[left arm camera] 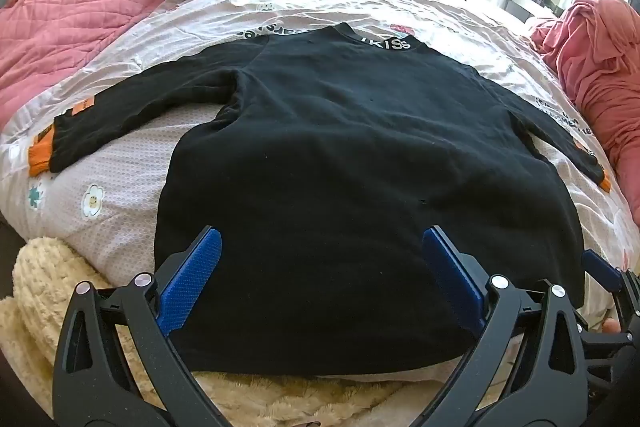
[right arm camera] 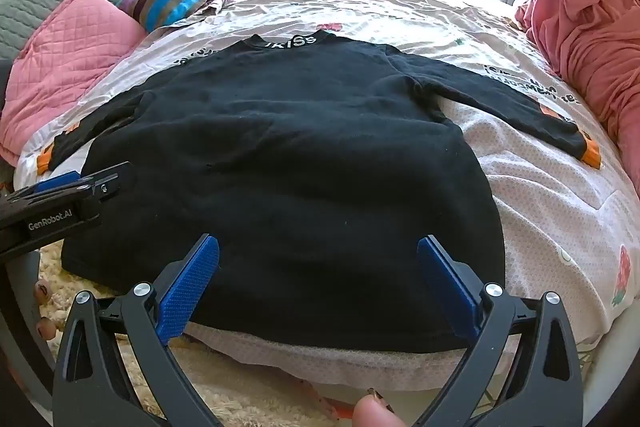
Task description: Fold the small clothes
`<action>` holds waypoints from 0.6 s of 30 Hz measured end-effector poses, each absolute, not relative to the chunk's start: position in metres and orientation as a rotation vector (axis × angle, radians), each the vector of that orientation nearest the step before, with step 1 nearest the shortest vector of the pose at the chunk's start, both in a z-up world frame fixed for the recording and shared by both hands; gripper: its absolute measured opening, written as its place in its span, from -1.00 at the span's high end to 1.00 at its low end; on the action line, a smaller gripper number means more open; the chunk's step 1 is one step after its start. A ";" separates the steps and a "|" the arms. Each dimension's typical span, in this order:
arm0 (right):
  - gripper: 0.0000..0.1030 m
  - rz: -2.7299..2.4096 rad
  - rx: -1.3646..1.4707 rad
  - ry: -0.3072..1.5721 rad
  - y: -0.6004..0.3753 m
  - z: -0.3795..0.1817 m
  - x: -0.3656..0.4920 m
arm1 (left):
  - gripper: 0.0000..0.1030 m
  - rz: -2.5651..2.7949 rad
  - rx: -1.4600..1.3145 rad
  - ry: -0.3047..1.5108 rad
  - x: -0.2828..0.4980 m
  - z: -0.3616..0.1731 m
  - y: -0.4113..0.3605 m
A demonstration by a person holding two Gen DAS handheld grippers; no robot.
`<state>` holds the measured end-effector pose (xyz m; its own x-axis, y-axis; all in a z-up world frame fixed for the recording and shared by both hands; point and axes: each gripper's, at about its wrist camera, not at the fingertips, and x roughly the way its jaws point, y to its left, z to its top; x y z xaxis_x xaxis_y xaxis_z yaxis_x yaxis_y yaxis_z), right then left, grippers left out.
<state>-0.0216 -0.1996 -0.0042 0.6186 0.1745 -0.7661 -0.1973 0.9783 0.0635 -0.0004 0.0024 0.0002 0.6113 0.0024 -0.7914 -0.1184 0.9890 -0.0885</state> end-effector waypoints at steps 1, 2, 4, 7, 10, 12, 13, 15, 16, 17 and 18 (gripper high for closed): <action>-0.92 0.214 -0.027 0.878 -0.201 -0.002 -0.023 | -0.84 0.071 -0.136 0.911 0.000 0.000 0.002; -0.92 0.215 -0.026 0.869 -0.200 -0.001 -0.023 | -0.84 0.070 -0.136 0.911 0.000 0.000 0.003; -0.92 0.214 -0.025 0.865 -0.200 0.000 -0.023 | -0.84 0.070 -0.135 0.910 0.000 0.001 0.002; -0.92 0.215 -0.027 0.865 -0.200 -0.002 -0.023 | -0.84 0.070 -0.136 0.909 0.000 0.001 0.003; -0.92 0.216 -0.030 0.865 -0.199 -0.005 -0.022 | -0.84 0.070 -0.136 0.909 0.000 0.001 0.003; -0.92 0.216 -0.020 0.846 -0.197 0.003 -0.025 | -0.84 0.069 -0.135 0.908 -0.001 0.001 0.003; -0.92 0.214 -0.019 0.846 -0.197 0.002 -0.025 | -0.84 0.070 -0.135 0.908 -0.001 0.001 0.003; -0.92 0.214 -0.019 0.848 -0.197 0.001 -0.023 | -0.84 0.069 -0.135 0.908 0.000 0.001 0.003; -0.92 0.212 -0.024 0.846 -0.199 0.001 -0.022 | -0.84 0.069 -0.135 0.909 -0.001 0.001 0.002; -0.92 0.212 -0.025 0.846 -0.199 0.001 -0.022 | -0.84 0.070 -0.135 0.910 -0.001 0.001 0.002; -0.92 0.214 -0.024 0.844 -0.200 0.000 -0.022 | -0.84 0.071 -0.135 0.910 0.000 0.001 0.003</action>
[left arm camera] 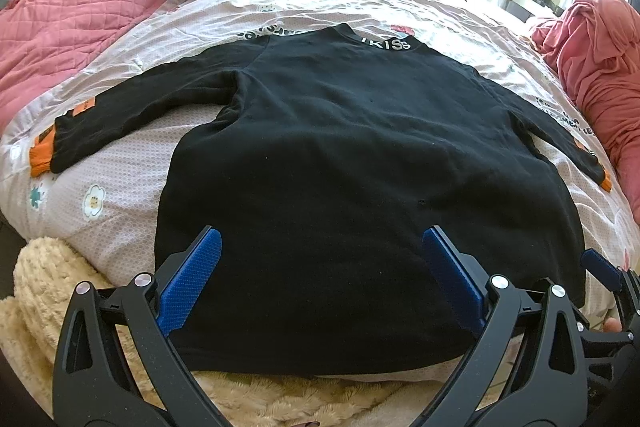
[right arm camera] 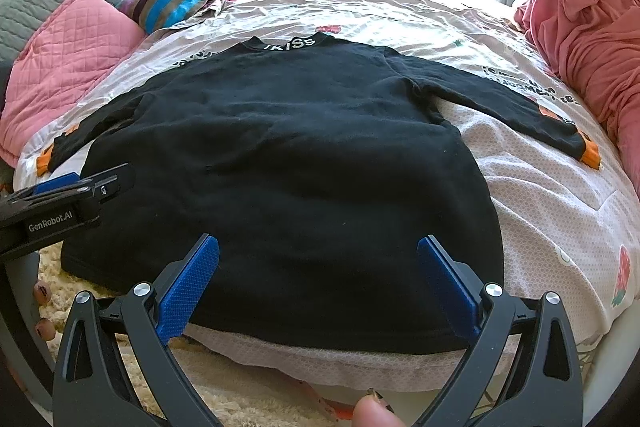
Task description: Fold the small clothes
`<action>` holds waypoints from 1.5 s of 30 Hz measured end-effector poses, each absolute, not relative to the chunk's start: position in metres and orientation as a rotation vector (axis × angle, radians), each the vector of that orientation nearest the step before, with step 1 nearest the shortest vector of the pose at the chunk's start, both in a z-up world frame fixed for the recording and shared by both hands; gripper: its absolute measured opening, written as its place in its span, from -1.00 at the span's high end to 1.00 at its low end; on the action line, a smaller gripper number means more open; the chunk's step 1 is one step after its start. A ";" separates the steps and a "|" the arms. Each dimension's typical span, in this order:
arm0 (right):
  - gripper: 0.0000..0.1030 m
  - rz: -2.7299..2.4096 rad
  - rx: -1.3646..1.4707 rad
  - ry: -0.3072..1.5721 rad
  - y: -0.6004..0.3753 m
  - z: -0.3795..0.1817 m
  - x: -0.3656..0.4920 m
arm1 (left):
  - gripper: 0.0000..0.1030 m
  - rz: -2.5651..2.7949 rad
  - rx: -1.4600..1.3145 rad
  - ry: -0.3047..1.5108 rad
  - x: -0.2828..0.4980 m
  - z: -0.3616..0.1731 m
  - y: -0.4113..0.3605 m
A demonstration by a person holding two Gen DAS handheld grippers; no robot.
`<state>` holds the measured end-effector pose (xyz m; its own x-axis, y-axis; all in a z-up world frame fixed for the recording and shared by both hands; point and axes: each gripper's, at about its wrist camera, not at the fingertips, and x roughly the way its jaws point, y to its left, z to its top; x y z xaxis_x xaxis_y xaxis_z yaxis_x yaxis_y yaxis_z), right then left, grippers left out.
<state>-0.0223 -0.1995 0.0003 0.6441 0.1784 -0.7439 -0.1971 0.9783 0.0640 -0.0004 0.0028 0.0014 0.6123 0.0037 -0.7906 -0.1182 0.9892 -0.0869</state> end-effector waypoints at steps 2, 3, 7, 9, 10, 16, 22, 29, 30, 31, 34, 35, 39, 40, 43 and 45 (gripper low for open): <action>-0.92 0.212 -0.023 0.842 -0.201 -0.001 -0.022 | -0.84 0.072 -0.137 0.911 0.000 0.002 0.004; -0.92 0.215 -0.020 0.833 -0.203 -0.001 -0.020 | -0.84 0.073 -0.138 0.911 0.000 0.003 0.004; -0.92 0.219 -0.016 0.828 -0.203 -0.001 -0.018 | -0.84 0.074 -0.138 0.910 0.001 0.003 0.006; -0.92 0.222 -0.014 0.821 -0.203 0.000 -0.016 | -0.84 0.078 -0.142 0.914 0.002 0.002 0.007; -0.92 0.222 -0.013 0.816 -0.203 0.000 -0.015 | -0.84 0.078 -0.143 0.915 0.003 0.002 0.008; -0.92 0.217 0.009 0.804 -0.205 -0.001 -0.003 | -0.84 0.095 -0.159 0.920 0.011 0.001 0.014; -0.92 0.220 0.032 0.775 -0.207 0.009 0.015 | -0.84 0.118 -0.184 0.919 0.021 0.003 0.024; -0.92 0.192 0.006 0.762 -0.204 0.017 0.038 | -0.84 0.139 -0.203 0.912 0.031 0.008 0.034; -0.92 0.193 0.008 0.763 -0.204 0.018 0.042 | -0.84 0.140 -0.207 0.910 0.033 0.010 0.035; -0.92 0.193 0.016 0.766 -0.204 0.018 0.046 | -0.84 0.139 -0.209 0.906 0.035 0.012 0.036; -0.92 0.198 0.032 0.772 -0.205 0.020 0.057 | -0.84 0.134 -0.206 0.896 0.043 0.017 0.037; -0.92 0.197 0.033 0.764 -0.205 0.022 0.061 | -0.84 0.133 -0.204 0.896 0.046 0.018 0.036; -0.92 0.186 0.007 0.746 -0.203 0.028 0.072 | -0.84 0.126 -0.202 0.897 0.059 0.022 0.035; -0.92 0.186 0.008 0.751 -0.204 0.027 0.074 | -0.84 0.125 -0.199 0.897 0.062 0.023 0.034; -0.92 0.181 0.020 0.751 -0.207 0.029 0.084 | -0.84 0.120 -0.198 0.897 0.072 0.027 0.033; -0.92 0.174 0.028 0.751 -0.211 0.029 0.091 | -0.84 0.113 -0.198 0.896 0.077 0.028 0.031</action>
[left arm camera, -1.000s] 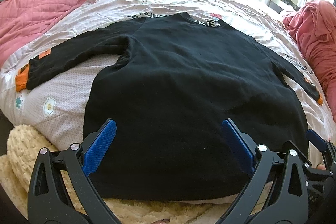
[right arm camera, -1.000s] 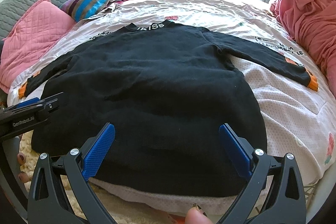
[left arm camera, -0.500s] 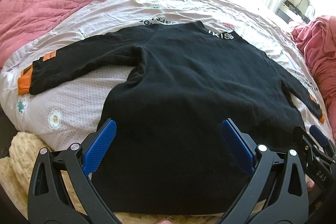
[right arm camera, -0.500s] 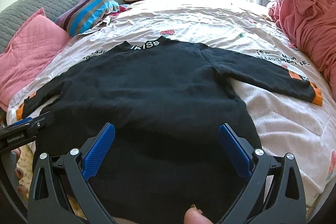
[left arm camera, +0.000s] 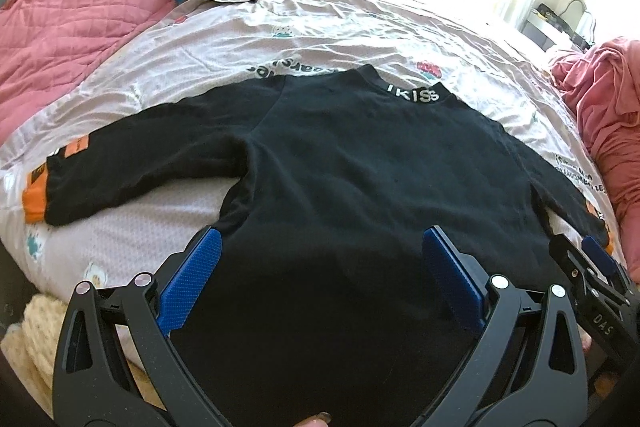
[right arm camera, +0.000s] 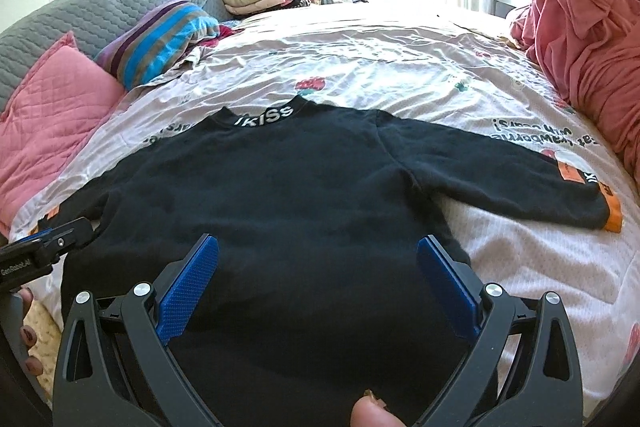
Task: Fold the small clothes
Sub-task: 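Move the right gripper to the orange-cuffed sleeve and grasp the cuff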
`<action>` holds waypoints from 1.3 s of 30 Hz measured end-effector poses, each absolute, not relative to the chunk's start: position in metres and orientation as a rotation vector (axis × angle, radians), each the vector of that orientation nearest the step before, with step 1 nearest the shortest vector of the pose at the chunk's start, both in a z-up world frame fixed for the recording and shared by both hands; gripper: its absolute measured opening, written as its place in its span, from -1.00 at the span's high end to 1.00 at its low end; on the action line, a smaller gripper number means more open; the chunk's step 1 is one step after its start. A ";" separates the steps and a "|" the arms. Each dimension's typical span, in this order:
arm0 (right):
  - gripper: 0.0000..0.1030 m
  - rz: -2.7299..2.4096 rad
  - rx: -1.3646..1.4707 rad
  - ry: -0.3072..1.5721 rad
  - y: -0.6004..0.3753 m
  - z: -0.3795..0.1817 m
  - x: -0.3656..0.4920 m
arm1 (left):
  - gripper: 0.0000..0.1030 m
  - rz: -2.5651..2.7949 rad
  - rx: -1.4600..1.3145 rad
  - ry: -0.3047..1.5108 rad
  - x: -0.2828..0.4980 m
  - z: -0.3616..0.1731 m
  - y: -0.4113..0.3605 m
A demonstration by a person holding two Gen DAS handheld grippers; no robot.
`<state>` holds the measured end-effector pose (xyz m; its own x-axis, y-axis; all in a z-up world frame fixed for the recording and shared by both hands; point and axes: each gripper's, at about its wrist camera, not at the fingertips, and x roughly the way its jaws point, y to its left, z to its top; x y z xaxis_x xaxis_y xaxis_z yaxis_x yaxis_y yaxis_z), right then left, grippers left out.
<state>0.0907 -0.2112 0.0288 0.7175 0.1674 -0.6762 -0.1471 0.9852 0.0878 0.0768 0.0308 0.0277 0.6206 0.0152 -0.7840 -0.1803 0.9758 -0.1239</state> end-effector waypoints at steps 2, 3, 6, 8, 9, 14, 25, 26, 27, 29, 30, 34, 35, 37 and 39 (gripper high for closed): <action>-0.92 0.164 0.040 0.753 -0.216 0.028 0.098 | -0.84 0.112 -0.200 0.896 0.083 0.028 0.029; -0.92 0.158 0.042 0.756 -0.218 0.028 0.100 | -0.84 0.110 -0.199 0.897 0.085 0.029 0.029; -0.92 0.130 0.054 0.768 -0.229 0.025 0.109 | -0.84 0.111 -0.199 0.907 0.094 0.028 0.026; -0.92 0.108 0.071 0.780 -0.240 0.022 0.117 | -0.84 0.122 -0.194 0.913 0.101 0.027 0.025; -0.92 0.094 0.078 0.784 -0.245 0.020 0.121 | -0.84 0.121 -0.195 0.915 0.104 0.026 0.024; -0.92 0.032 0.119 0.793 -0.269 0.017 0.133 | -0.84 0.111 -0.196 0.929 0.119 0.025 0.019; -0.92 -0.103 0.208 0.807 -0.326 0.006 0.150 | -0.84 0.096 -0.181 0.950 0.146 0.018 0.003; -0.92 -0.119 0.219 0.805 -0.333 0.005 0.151 | -0.84 0.091 -0.179 0.951 0.149 0.017 0.001; -0.91 -0.130 0.228 0.806 -0.337 0.003 0.152 | -0.84 0.085 -0.175 0.951 0.151 0.017 0.000; -0.91 -0.169 0.244 0.805 -0.351 0.001 0.154 | -0.84 0.072 -0.174 0.958 0.155 0.014 -0.004; -0.91 -0.184 0.250 0.805 -0.355 0.001 0.153 | -0.84 0.065 -0.176 0.960 0.157 0.014 -0.005; -0.91 -0.243 0.281 0.800 -0.379 -0.002 0.154 | -0.84 0.046 -0.166 0.968 0.165 0.009 -0.013; -0.91 -0.259 0.292 0.799 -0.386 -0.003 0.153 | -0.84 0.043 -0.161 0.970 0.167 0.008 -0.015; -0.91 -0.296 0.315 0.804 -0.400 -0.006 0.152 | -0.84 0.044 -0.154 0.976 0.172 0.006 -0.019; -0.91 -0.323 0.335 0.813 -0.412 -0.010 0.151 | -0.84 0.035 -0.151 0.981 0.177 0.003 -0.023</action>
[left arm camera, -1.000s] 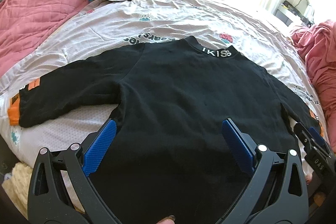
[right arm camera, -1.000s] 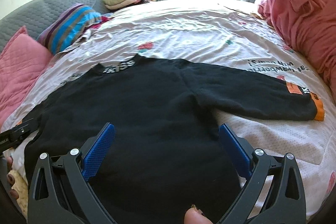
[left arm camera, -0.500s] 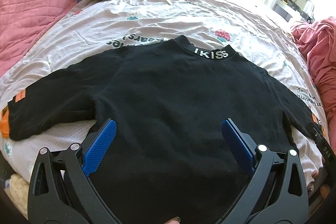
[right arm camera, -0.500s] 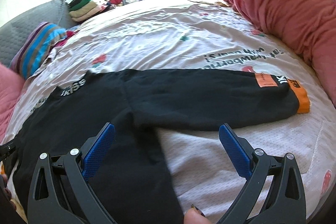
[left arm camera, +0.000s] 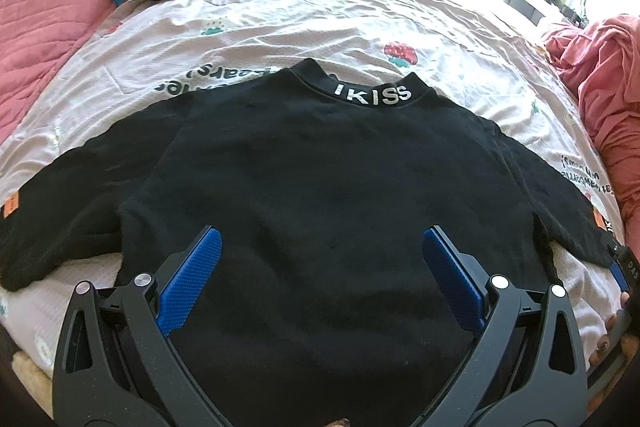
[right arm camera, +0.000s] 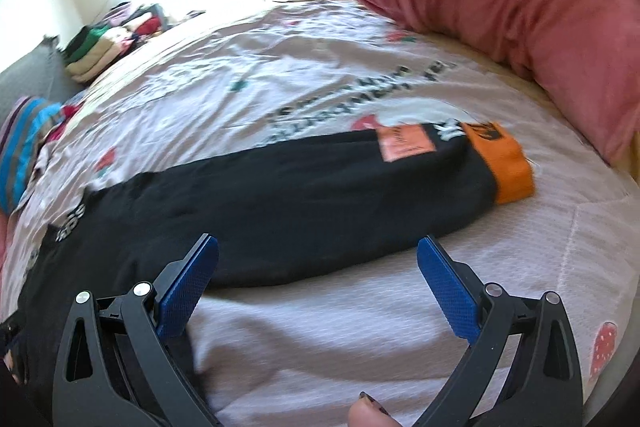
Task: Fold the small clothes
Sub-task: 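Move the right gripper to the orange-cuffed sleeve and grasp the cuff, then lift the sleeve cuff with the right gripper and fold it across the sweatshirt body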
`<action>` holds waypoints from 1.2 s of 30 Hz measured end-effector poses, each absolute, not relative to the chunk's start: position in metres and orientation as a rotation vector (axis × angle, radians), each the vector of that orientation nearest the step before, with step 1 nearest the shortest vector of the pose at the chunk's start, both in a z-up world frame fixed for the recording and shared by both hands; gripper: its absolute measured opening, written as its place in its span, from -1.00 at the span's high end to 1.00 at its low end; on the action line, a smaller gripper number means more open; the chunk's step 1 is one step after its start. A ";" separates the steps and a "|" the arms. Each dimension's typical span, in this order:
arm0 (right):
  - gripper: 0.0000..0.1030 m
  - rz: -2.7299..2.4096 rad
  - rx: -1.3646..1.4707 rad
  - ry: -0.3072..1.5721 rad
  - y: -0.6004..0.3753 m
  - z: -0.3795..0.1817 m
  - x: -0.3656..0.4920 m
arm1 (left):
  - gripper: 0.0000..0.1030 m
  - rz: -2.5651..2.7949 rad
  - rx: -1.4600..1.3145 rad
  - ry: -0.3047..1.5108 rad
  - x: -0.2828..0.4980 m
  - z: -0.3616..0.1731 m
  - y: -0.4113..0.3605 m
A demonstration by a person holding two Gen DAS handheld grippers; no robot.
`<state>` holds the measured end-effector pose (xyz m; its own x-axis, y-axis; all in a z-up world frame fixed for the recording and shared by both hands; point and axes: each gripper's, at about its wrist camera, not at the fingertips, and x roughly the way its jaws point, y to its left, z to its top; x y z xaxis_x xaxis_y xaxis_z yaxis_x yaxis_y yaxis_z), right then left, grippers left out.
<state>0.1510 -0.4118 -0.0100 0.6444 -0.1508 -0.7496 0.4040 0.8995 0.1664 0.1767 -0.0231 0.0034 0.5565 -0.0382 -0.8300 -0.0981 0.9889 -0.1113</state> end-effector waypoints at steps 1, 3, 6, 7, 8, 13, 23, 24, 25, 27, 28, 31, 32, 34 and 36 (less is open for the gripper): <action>-0.91 -0.333 0.346 0.817 -0.417 -0.011 0.150 | -0.84 0.027 -0.146 0.983 0.179 0.002 -0.025; -0.91 -0.360 0.367 0.819 -0.430 -0.014 0.148 | -0.84 0.028 -0.137 0.987 0.183 0.000 -0.028; -0.91 -0.397 0.409 0.811 -0.448 -0.015 0.145 | -0.84 0.025 -0.127 0.998 0.190 -0.005 -0.032; -0.91 -0.403 0.427 0.809 -0.454 -0.016 0.144 | -0.84 0.026 -0.124 1.001 0.193 -0.007 -0.034; -0.91 -0.408 0.440 0.807 -0.458 -0.016 0.144 | -0.84 0.028 -0.123 1.004 0.196 -0.008 -0.035; -0.91 -0.447 0.541 0.829 -0.481 -0.030 0.145 | -0.84 0.028 -0.115 1.005 0.215 -0.012 -0.040; -0.89 -0.460 0.684 0.784 -0.513 -0.048 0.160 | -0.84 0.018 -0.180 1.006 0.232 -0.023 -0.036; -0.71 -0.462 0.704 0.767 -0.517 -0.049 0.162 | -0.84 0.021 -0.190 1.010 0.231 -0.026 -0.033; -0.54 -0.473 0.705 0.748 -0.520 -0.048 0.162 | -0.84 0.022 -0.202 1.011 0.230 -0.027 -0.030; -0.10 -0.491 0.715 0.711 -0.526 -0.048 0.163 | -0.84 0.024 -0.233 1.011 0.226 -0.030 -0.022; 0.05 -0.490 0.721 0.690 -0.527 -0.046 0.162 | -0.84 0.027 -0.244 1.009 0.225 -0.030 -0.019; 0.63 -0.439 0.694 0.626 -0.522 -0.038 0.162 | -0.84 0.029 -0.278 0.988 0.221 -0.026 -0.008; 0.66 -0.421 0.673 0.618 -0.518 -0.034 0.163 | -0.84 0.031 -0.289 0.981 0.220 -0.023 -0.004; 0.67 -0.372 0.631 0.590 -0.508 -0.022 0.165 | -0.84 0.030 -0.300 0.968 0.217 -0.018 0.000; 0.68 -0.325 0.590 0.570 -0.495 -0.008 0.168 | -0.84 0.023 -0.310 0.954 0.214 -0.012 0.004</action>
<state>0.1676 -0.4946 -0.0083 0.7984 -0.1269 -0.5885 0.4418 0.7875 0.4296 0.2137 0.0035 -0.0115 0.5814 -0.1166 -0.8052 -0.1552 0.9556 -0.2504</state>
